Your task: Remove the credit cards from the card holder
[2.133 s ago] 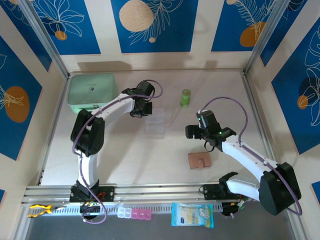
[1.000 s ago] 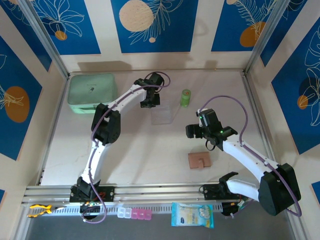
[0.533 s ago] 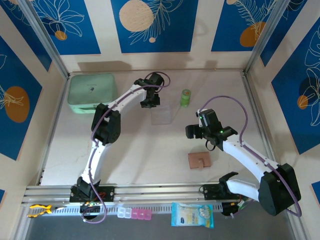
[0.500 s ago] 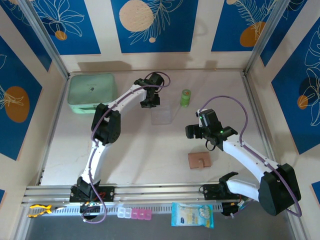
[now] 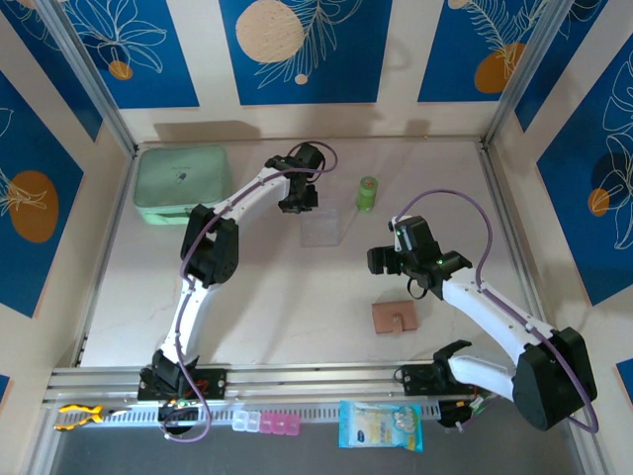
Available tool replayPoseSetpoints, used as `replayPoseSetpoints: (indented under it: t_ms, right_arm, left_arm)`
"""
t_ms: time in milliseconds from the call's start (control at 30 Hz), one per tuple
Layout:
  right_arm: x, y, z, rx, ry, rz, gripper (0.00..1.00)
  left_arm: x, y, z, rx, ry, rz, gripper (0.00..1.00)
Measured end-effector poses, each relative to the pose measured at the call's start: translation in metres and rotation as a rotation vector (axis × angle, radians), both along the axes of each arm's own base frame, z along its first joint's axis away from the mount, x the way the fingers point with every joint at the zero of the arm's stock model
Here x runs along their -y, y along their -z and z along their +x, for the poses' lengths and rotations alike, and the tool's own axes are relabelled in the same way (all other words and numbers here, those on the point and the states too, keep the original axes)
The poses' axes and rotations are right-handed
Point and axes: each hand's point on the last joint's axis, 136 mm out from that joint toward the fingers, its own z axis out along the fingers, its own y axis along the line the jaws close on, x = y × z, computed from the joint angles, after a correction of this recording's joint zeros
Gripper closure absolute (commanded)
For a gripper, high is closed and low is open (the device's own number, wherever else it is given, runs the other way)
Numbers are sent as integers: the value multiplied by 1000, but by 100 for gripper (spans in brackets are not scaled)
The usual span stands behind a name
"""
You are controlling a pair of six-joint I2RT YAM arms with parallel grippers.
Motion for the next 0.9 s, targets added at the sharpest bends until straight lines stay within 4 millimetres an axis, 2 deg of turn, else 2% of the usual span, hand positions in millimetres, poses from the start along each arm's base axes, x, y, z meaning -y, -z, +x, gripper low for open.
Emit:
replayPoseSetpoints:
  t_ms: [400, 900]
  right_arm:
    - [-1, -2, -2, -2, 11, 18, 6]
    - [1, -6, -7, -3, 23, 28, 6]
  left_arm:
    - [0, 1, -2, 3, 17, -3, 82]
    - [-2, -11, -3, 20, 19, -8, 81]
